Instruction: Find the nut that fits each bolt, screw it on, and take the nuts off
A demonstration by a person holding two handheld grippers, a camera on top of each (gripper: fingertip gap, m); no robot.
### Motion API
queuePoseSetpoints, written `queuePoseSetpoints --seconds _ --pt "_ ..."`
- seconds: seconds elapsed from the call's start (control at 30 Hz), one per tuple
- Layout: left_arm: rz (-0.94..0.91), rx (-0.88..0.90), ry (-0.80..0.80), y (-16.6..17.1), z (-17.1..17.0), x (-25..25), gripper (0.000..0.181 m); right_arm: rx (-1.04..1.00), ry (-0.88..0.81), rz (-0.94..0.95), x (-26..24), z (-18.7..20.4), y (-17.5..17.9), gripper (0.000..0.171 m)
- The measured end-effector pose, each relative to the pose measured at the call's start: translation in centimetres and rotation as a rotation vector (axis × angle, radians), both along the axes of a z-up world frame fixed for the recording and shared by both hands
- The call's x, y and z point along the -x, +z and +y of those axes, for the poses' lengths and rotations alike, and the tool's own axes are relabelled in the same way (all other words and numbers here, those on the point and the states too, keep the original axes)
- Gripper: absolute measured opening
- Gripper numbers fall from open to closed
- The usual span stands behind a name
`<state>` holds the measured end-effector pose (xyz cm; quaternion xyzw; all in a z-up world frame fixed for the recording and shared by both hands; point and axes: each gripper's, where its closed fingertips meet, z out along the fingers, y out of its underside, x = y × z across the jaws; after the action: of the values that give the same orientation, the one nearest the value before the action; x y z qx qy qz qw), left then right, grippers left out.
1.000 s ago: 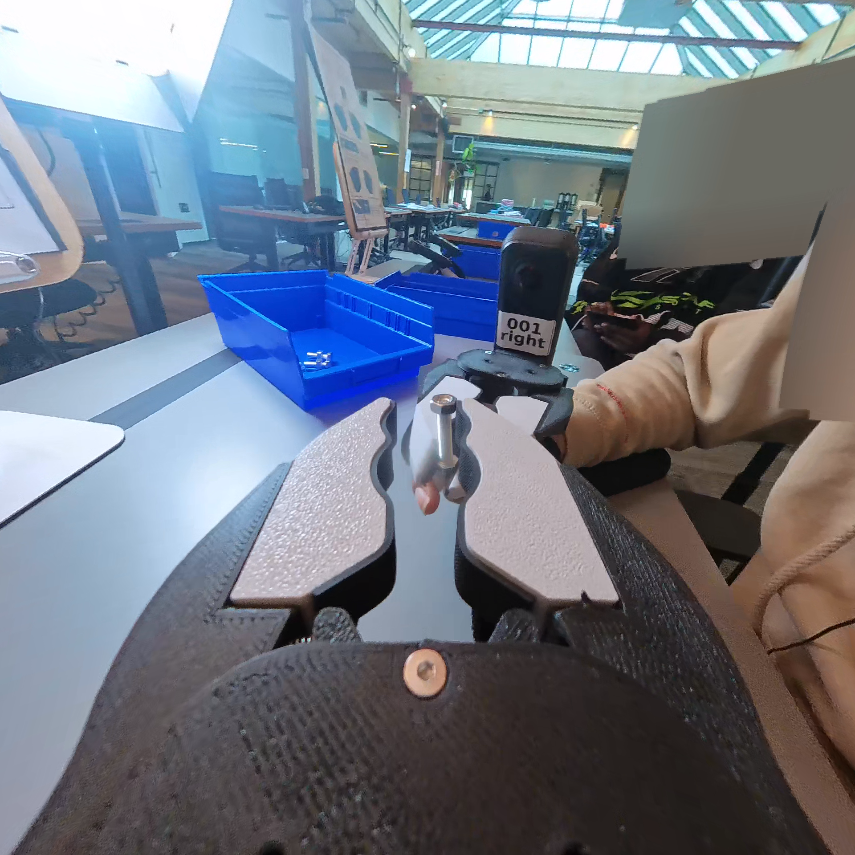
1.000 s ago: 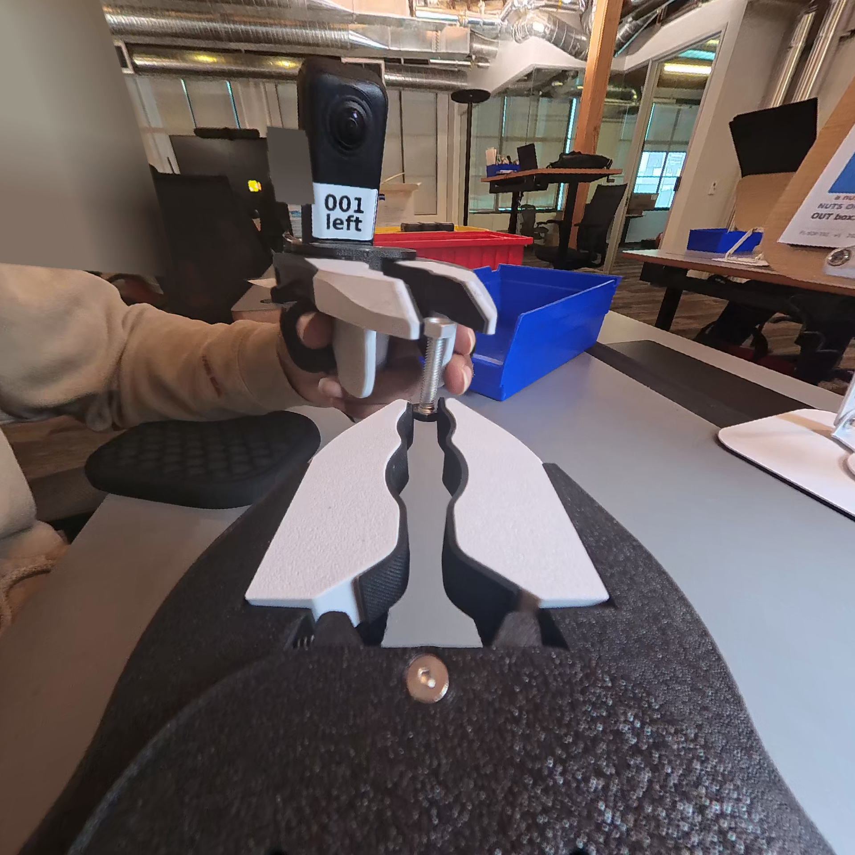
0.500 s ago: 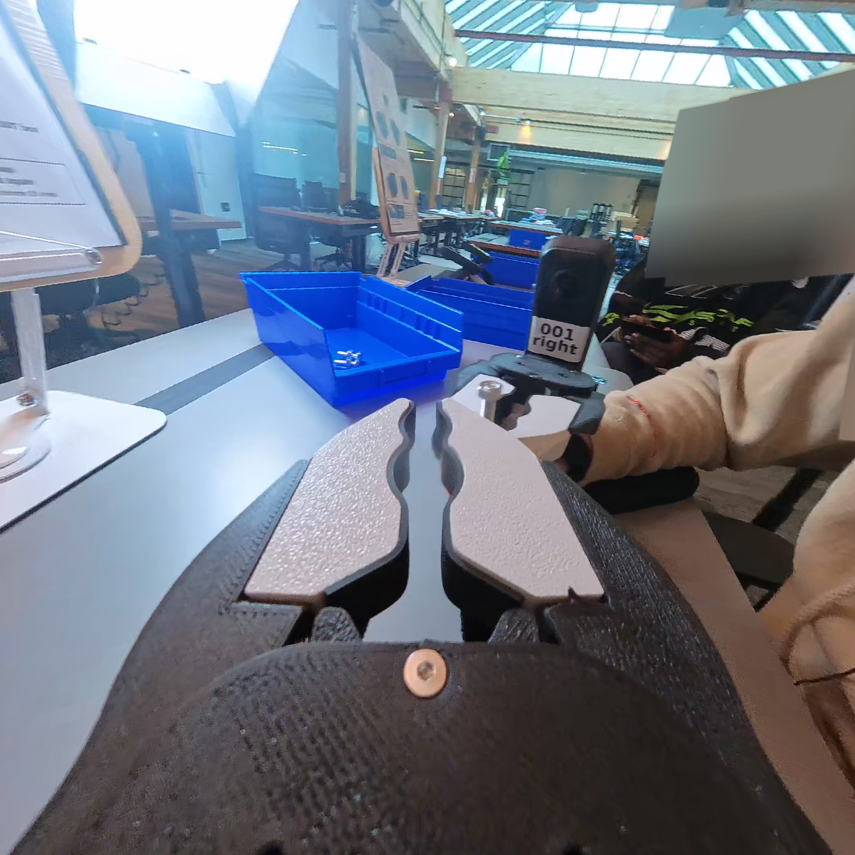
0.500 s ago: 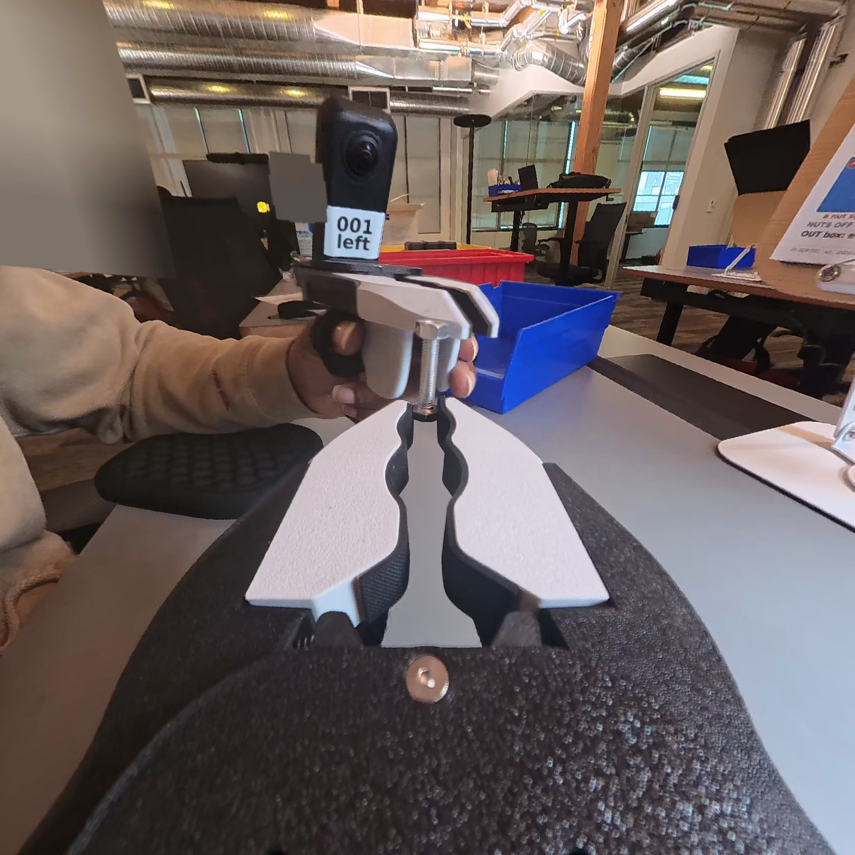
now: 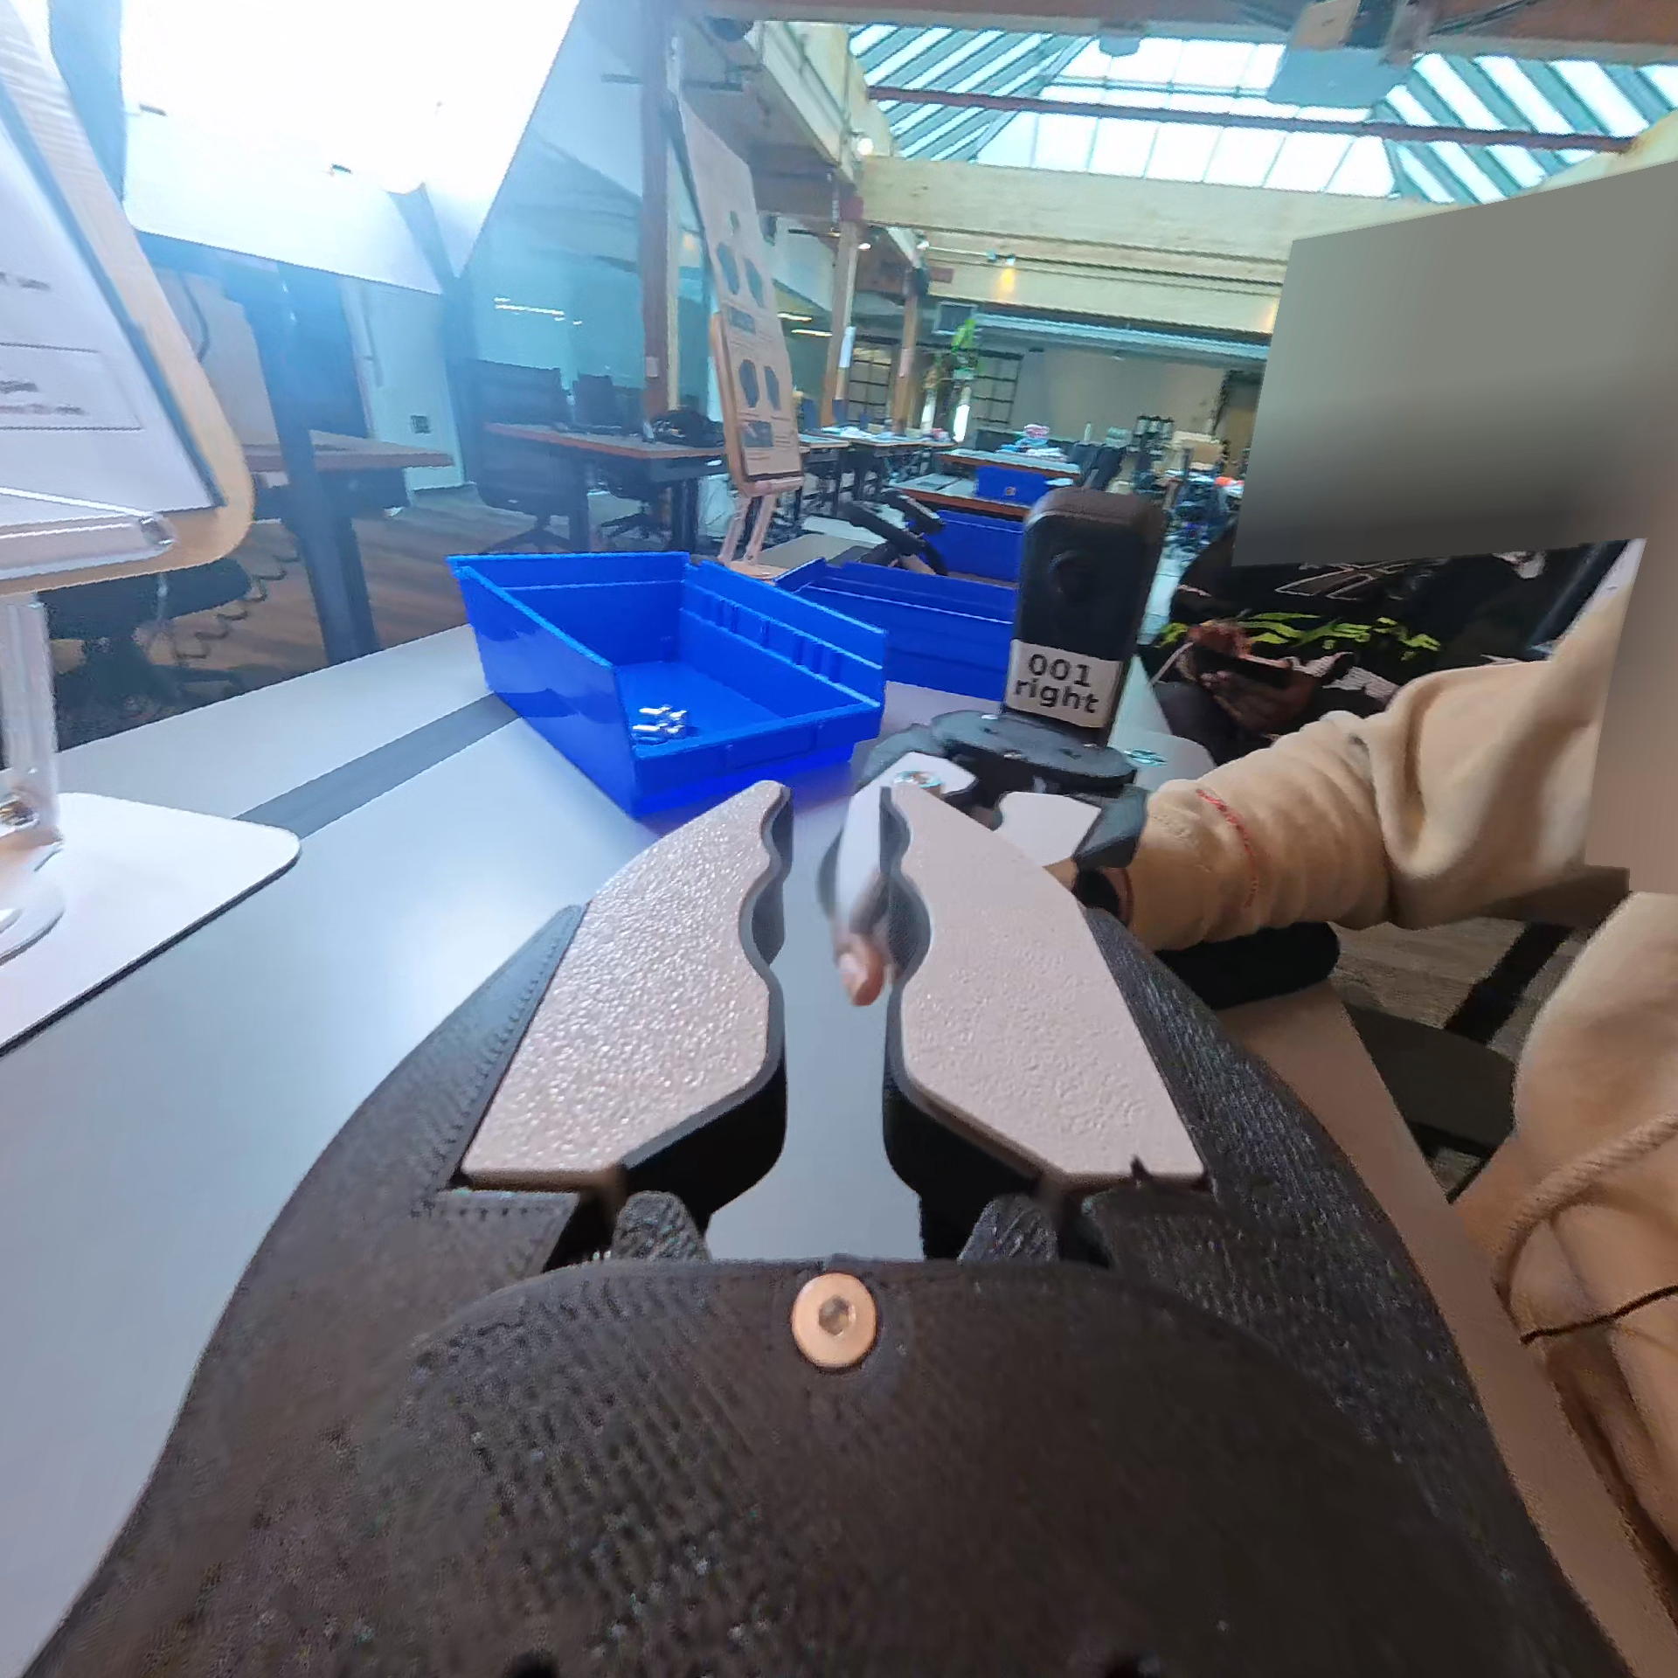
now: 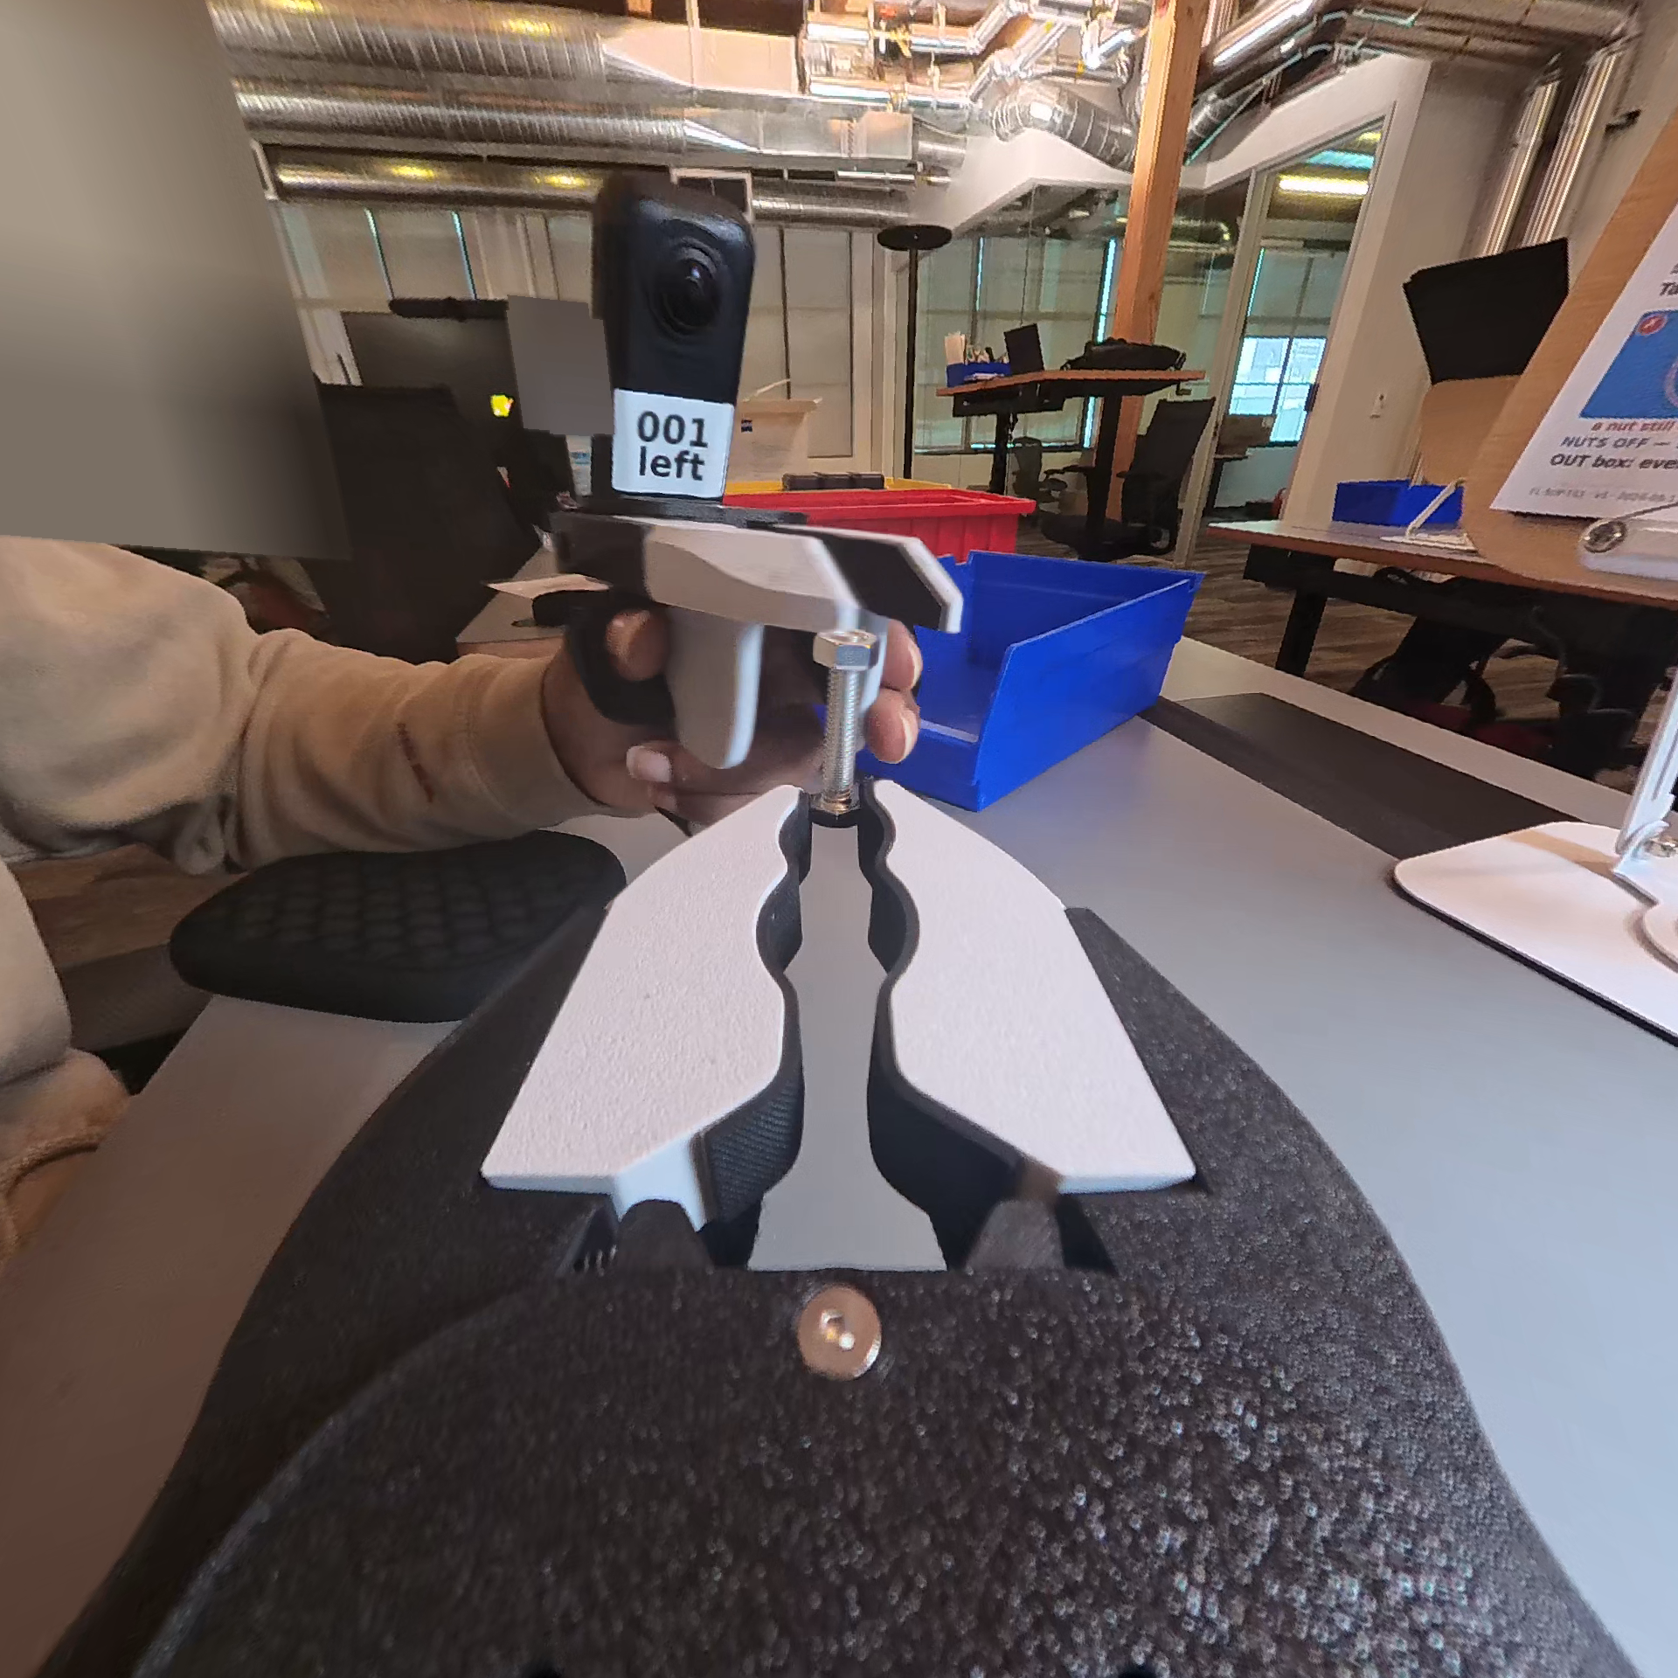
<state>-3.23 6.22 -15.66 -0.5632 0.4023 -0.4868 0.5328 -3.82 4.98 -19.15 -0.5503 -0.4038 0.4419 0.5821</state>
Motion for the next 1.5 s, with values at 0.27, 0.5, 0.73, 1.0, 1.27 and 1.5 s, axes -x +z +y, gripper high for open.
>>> queuePoseSetpoints --seconds 0.27,0.5,0.73,1.0,1.27,1.5 --pt "0.044 -0.011 0.068 -0.6 0.7 -0.1 0.009 0.009 -0.003 0.004 -0.1 0.2 0.1 0.01" --pt "0.023 -0.038 0.015 -0.1 -0.5 -0.6 0.023 0.005 -0.011 -0.01 0.0 0.2 -0.1 0.01" --pt "0.033 -0.04 0.07 -0.1 0.3 -0.3 0.011 0.0 -0.01 0.019 -0.3 0.2 0.4 0.01" --pt "0.036 -0.057 0.014 0.0 -0.9 -1.0 0.024 0.005 -0.012 0.001 0.0 0.2 0.1 0.01" --pt "0.031 -0.013 0.071 -0.1 0.5 -0.1 0.017 0.009 -0.018 0.011 -0.2 0.4 0.2 0.01" --pt "0.066 -0.023 0.059 -0.5 0.0 -0.7 0.016 0.008 -0.012 0.021 -0.3 0.2 0.3 0.01"
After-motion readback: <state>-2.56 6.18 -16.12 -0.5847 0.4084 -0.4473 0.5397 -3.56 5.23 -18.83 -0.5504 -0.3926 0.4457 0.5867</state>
